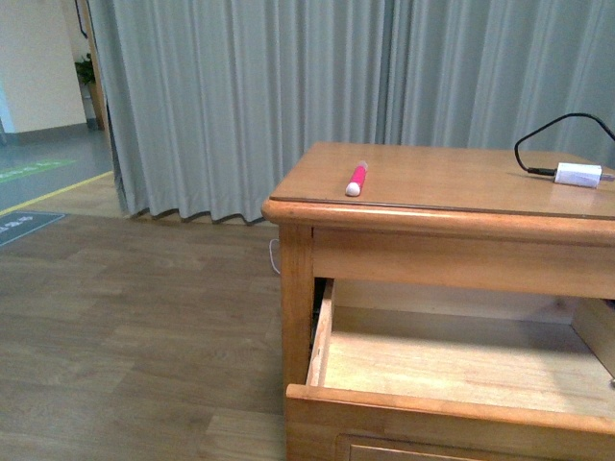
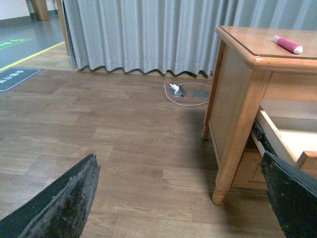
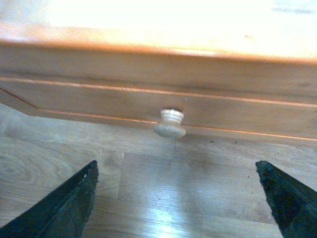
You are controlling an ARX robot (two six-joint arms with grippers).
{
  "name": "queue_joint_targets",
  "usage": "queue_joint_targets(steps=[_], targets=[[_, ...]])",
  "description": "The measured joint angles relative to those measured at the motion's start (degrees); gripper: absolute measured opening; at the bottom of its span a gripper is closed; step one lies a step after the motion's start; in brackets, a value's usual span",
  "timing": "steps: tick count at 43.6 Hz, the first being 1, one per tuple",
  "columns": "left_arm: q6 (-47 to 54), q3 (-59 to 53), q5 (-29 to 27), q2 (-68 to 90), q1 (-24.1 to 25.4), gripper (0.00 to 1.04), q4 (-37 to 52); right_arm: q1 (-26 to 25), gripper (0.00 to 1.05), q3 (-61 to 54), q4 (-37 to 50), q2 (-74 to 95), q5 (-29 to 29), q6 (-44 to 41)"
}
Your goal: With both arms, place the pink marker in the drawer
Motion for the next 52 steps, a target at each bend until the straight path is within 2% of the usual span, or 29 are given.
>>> queue_joint_targets(steps=[5, 12, 22, 25, 41, 43, 47, 49, 52], targets=[[0.0, 0.0, 0.0, 0.0, 0.0, 0.99, 0.0, 0.0, 0.96, 1.8, -10.9, -15.0, 1.0, 0.4], [0.0, 0.0, 0.0, 0.0, 0.0, 0.99, 0.0, -2.1, 0.96, 6.3, -18.8, -25.8, 0.5, -1.5], [0.0, 0.0, 0.0, 0.0, 0.0, 0.99, 0.0, -3.4, 0.96, 9.2, -23.8, -26.2, -1.5, -3.3], [0.0, 0.0, 0.0, 0.0, 0.0, 0.99, 0.0, -3.3, 0.96, 9.6, -25.2, -25.9, -0.5, -3.3], [0.2, 0.0, -0.1, 0.0, -0.1, 0.99, 0.0, -3.3, 0.96, 9.6, -25.4, -26.0, 0.0, -3.3], [0.5, 0.1, -3.2, 1.1, -2.1, 0.99, 0.4, -3.3, 0.96, 9.6, -25.4, -26.0, 0.0, -3.3], [1.1, 2.7, -8.6, 9.9, -10.7, 0.99, 3.7, -3.3, 0.96, 9.6, -25.4, -26.0, 0.0, -3.3], [1.1, 5.4, -8.8, 15.5, -13.8, 0.99, 6.8, -3.3, 0.96, 9.6, -25.4, -26.0, 0.0, -3.3], [1.6, 9.6, -8.7, 23.1, -15.7, 0.99, 12.1, -3.3, 0.96, 9.6, -25.4, -26.0, 0.0, -3.3]])
